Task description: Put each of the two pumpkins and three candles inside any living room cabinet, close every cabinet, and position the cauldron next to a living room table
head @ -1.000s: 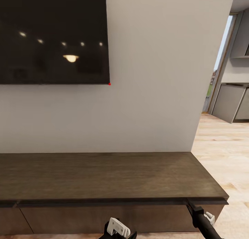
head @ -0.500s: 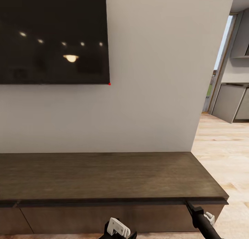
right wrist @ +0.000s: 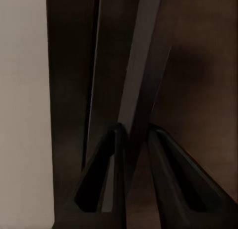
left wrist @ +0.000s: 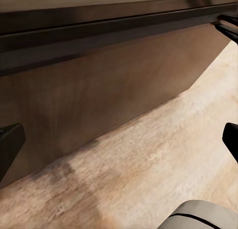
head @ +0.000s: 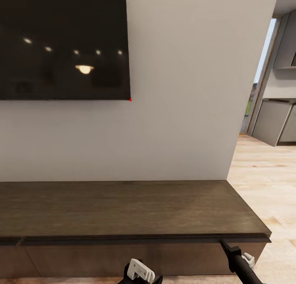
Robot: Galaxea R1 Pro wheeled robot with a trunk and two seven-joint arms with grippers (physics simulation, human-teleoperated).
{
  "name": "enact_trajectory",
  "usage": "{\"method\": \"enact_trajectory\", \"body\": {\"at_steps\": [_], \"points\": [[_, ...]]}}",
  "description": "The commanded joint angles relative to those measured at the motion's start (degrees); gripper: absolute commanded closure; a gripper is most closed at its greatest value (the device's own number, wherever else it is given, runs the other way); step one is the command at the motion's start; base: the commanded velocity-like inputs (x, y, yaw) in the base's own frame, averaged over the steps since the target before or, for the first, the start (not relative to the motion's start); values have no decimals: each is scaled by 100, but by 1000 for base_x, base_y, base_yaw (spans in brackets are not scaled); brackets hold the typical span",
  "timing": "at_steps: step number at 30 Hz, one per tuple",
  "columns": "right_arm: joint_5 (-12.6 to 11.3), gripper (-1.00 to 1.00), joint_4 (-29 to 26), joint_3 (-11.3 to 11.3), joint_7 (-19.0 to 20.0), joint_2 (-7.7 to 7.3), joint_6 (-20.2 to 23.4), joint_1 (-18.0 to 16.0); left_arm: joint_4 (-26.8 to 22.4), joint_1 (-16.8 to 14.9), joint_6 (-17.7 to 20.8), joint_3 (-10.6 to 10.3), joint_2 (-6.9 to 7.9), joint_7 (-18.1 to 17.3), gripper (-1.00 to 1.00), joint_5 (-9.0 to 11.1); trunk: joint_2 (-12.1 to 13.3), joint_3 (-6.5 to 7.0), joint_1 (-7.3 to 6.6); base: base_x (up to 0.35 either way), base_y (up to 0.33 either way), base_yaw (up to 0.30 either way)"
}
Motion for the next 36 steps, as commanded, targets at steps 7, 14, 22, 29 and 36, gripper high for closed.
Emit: {"method": "enact_trajectory", "body": {"at_steps": [7, 14, 22, 29, 36], "points": [[-135, 100, -6, -56, 246, -10, 108, -5, -8, 1, 50, 8, -3, -11, -100, 23, -3, -3, -2, 0, 0, 0], [-136, 100, -6, -56, 246, -8, 108, -4, -8, 0, 52, 9, -3, -10, -100, 23, -3, -3, -2, 0, 0, 0], [-136, 100, -6, -56, 246, -3, 108, -5, -8, 0, 52, 8, -3, -10, -100, 23, -3, -3, -2, 0, 0, 0], [-136, 100, -6, -56, 246, -3, 108, -5, 12, 0, 49, 6, -3, -10, -100, 23, -3, -3, -2, 0, 0, 0], [-136, 100, -6, -56, 246, -3, 108, -3, 98, 0, 44, 1, -3, -10, -100, 23, -3, -3, -2, -78, 0, 0]]}}
